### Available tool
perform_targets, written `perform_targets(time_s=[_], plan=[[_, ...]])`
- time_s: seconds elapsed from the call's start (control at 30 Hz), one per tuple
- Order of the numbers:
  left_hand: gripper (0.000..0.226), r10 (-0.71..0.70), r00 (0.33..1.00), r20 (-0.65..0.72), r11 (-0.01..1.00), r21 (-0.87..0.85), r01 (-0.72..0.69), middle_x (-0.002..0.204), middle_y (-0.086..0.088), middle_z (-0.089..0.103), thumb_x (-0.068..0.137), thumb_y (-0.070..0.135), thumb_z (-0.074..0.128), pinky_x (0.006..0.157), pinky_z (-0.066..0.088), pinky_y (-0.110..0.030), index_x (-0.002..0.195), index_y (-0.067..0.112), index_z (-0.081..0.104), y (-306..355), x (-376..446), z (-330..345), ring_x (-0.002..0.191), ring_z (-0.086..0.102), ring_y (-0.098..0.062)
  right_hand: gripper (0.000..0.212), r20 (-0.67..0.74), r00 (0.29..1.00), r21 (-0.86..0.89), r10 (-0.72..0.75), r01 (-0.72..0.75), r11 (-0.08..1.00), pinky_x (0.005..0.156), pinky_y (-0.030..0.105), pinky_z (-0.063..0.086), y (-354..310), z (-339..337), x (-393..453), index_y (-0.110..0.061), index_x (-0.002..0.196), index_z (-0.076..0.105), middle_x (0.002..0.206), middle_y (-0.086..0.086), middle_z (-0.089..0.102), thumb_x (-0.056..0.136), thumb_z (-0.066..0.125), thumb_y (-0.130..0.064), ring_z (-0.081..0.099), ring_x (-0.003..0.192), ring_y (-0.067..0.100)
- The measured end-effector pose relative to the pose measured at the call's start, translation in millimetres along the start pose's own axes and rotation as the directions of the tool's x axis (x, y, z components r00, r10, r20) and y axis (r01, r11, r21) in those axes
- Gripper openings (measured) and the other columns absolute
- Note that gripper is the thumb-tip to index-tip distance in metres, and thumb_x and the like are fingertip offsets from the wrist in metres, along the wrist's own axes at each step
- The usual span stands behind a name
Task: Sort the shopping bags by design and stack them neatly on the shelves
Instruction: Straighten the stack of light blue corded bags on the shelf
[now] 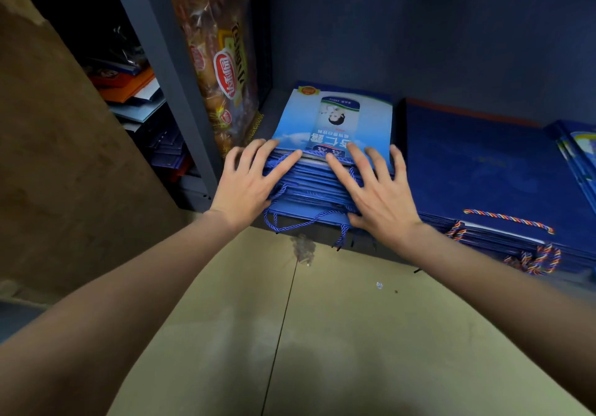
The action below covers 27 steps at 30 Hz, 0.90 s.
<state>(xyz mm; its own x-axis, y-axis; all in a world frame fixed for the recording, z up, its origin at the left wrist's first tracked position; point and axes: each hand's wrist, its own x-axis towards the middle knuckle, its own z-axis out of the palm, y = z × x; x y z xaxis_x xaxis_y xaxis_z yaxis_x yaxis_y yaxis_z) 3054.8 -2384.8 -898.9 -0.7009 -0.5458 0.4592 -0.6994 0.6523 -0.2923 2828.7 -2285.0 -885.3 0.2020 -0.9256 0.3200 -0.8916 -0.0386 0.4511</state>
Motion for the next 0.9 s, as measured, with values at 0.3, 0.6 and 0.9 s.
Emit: perform_targets(time_s=[0.3, 0.6, 0.9], plan=[[0.096, 0.067, 0.998, 0.014, 0.997, -0.039, -0.067, 0.131, -0.020, 0.048, 0.064, 0.035, 0.081, 0.094, 0.028, -0.046, 0.143, 0.022, 0.029, -0.1, -19.7, 2.5, 0.121, 0.037, -0.034, 0.119, 0.070, 0.997, 0.086, -0.031, 0.025, 0.996, 0.105, 0.052, 0.019, -0.8, -0.9, -8.8, -0.025, 0.148, 0.017, 0.139, 0.019, 0.044, 0.054, 0.084, -0.049, 0.051, 0.116, 0.035], [0.095, -0.449, 0.858, 0.250, 0.714, -0.477, 0.513, 0.151, -0.013, 0.019, 0.070, 0.050, 0.075, 0.109, 0.020, -0.051, 0.145, 0.027, 0.022, 29.7, -12.9, -24.2, 0.139, 0.018, -0.030, 0.106, 0.197, 0.943, 0.591, 0.269, -0.333, 0.735, 0.106, 0.048, 0.026, 11.0, -19.6, -29.6, -0.012, 0.148, 0.022, 0.142, 0.016, 0.032, 0.065, 0.082, -0.042, 0.035, 0.125, 0.032], [0.080, -0.468, 0.778, 0.418, 0.605, -0.490, 0.627, 0.139, -0.007, 0.039, 0.081, 0.000, 0.062, 0.095, 0.040, -0.048, 0.145, 0.025, 0.020, 24.5, -13.1, -22.5, 0.114, 0.051, -0.035, 0.112, 0.220, 0.945, 0.372, 0.241, -0.309, 0.875, 0.093, 0.052, 0.040, 1.2, -15.4, -37.2, -0.013, 0.144, 0.025, 0.140, 0.023, 0.037, 0.055, 0.087, -0.038, 0.046, 0.115, 0.044]])
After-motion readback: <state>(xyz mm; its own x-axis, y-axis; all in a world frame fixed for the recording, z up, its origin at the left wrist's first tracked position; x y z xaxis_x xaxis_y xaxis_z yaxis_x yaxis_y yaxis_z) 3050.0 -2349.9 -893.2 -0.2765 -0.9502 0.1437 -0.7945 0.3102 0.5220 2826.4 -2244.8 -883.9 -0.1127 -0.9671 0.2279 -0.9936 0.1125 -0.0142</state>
